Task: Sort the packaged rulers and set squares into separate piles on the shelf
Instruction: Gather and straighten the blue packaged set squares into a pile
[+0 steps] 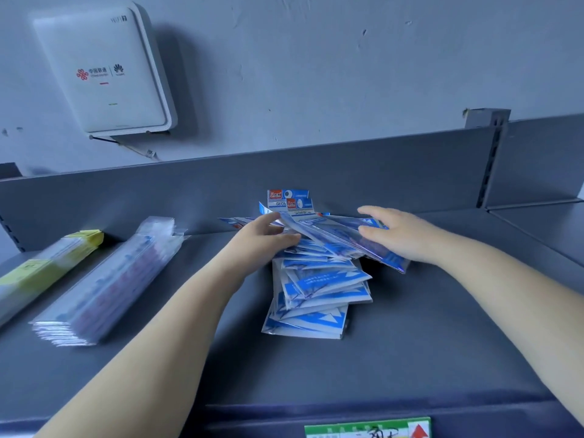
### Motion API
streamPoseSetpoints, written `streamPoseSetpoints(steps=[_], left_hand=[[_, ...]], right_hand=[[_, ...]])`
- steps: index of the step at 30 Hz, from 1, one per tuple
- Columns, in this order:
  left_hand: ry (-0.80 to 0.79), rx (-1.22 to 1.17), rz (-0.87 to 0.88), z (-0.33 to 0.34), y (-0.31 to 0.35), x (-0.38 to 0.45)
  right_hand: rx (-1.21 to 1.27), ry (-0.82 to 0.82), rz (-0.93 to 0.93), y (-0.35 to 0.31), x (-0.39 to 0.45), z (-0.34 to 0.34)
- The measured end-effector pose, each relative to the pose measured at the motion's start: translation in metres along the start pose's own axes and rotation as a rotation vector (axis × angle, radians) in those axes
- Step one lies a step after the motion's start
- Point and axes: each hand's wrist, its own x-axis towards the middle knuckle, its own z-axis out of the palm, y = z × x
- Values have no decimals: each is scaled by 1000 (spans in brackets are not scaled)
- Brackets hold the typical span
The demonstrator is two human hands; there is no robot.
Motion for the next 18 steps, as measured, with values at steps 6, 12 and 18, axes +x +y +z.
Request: streamPoseSetpoints(steps=[6, 12, 18], left_hand=[[-13, -7, 14, -2, -2, 4], [-35, -54, 32, -5, -3, 6], [2, -77, 21, -5, -4, 5]], right_hand=[[-5, -87, 10, 0, 0, 1], [47, -6, -84, -7, -3, 1], [201, -70, -96, -12, -5, 10]])
